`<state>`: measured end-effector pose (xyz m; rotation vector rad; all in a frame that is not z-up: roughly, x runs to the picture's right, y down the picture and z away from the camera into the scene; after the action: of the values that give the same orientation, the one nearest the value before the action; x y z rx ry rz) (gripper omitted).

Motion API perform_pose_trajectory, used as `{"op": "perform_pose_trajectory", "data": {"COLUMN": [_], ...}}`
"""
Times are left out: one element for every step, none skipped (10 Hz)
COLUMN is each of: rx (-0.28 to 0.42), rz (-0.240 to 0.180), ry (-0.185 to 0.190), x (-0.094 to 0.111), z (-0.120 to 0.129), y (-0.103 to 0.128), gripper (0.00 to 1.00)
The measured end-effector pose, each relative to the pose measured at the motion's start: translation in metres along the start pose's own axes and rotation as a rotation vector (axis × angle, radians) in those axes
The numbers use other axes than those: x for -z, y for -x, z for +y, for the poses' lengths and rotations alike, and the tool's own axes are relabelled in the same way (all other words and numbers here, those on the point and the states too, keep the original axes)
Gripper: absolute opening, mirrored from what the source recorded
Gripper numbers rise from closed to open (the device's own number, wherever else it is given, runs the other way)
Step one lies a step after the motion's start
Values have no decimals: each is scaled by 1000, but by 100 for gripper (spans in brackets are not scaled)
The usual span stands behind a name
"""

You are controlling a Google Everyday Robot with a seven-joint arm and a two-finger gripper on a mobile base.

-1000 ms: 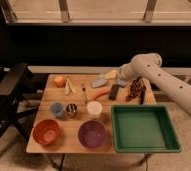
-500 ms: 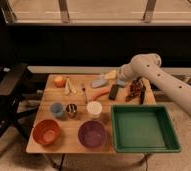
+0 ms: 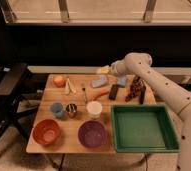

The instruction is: Place towel in purple bowl

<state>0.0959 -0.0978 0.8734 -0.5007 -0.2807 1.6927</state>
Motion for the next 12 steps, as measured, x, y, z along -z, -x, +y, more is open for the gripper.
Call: {"op": "perform_pose_trajectory", "data": {"rx": [2,-6,-8,-12,-13,-14,-12,-5,14,31,50,63], "rz": [3,25,35,40,40,39,40,39,30,21,16,17], "ry": [24,55,70,76,75,74,75,73,69,66,65,66], "x": [-10,-25,-33,-35,-35,-34,-35,-36,-41,-48,-56,-64], "z": [3,10,15,15,14,12,13,14,14,17,23,28], "y": [6,10,12,13,12,12,12,11,9,6,3,0], "gripper": [80,80,80,80,80,80,80,80,80,80,80,80]}}
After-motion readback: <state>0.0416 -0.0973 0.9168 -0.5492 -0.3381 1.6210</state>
